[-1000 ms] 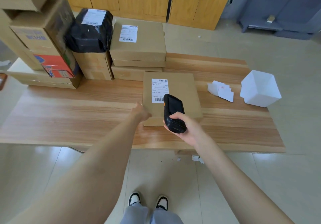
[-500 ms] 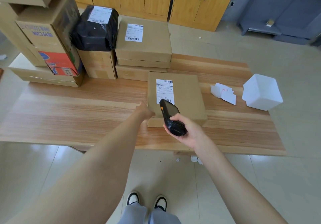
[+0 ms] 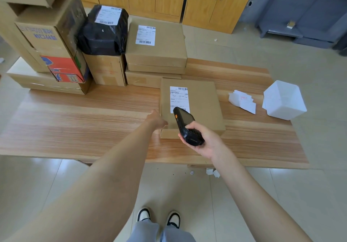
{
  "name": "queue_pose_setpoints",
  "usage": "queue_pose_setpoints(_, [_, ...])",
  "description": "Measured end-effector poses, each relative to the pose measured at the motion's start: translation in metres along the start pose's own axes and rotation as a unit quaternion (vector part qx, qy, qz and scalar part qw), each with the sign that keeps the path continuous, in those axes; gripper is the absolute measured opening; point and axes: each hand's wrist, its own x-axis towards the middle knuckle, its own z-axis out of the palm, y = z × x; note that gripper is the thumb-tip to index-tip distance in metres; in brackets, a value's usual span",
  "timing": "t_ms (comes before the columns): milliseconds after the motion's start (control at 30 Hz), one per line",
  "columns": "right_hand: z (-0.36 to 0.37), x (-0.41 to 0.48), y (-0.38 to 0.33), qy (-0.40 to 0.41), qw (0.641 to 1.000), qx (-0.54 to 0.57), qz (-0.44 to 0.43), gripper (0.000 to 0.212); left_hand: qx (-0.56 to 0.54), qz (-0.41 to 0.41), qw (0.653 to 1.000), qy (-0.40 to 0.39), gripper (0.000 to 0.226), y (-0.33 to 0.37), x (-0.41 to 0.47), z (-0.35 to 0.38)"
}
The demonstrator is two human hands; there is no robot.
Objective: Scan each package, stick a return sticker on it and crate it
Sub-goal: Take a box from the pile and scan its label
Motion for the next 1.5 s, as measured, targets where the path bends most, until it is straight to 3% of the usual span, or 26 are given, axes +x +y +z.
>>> queue_pose_setpoints(133, [-0.002, 0.004, -0.001, 0.004, 1.0, -0.009, 0.0, 0.019, -0.007, -0.001, 1.0, -0.001, 0.084, 0.002, 0.002, -0.002])
queue_pose_setpoints(367, [-0.005, 0.01, -0.001, -0.002, 0.995, -0.096, -0.007, 0.04, -0.002, -0.002, 1.0, -0.007, 0.083, 0.003, 0.005, -0.004])
queue_pose_setpoints(533, [-0.007, 0.013, -0.001, -0.013, 0.996, -0.09, -0.015, 0.053, -0.004, -0.001, 1.0, -0.008, 0.085, 0.005, 0.005, -0.006])
queue_pose_setpoints(733, [-0.005, 0.008, -0.001, -0.019, 1.0, 0.006, -0.011, 0.044, 0.013, 0.007, 1.0, -0.008, 0.086, 0.008, 0.007, -0.011])
queue_pose_setpoints(1033, [-0.015, 0.015, -0.013, 0.1, 0.992, 0.02, -0.067, 0.061, 0.042, 0.011, 0.999, -0.003, 0.084, 0.007, 0.011, -0.02])
queue_pose_setpoints(1500, [-0.134, 0.02, -0.033, 0.253, 0.949, -0.002, -0.187, 0.086, 0.045, 0.056, 0.997, 0.022, 0.082, 0.039, 0.026, -0.006])
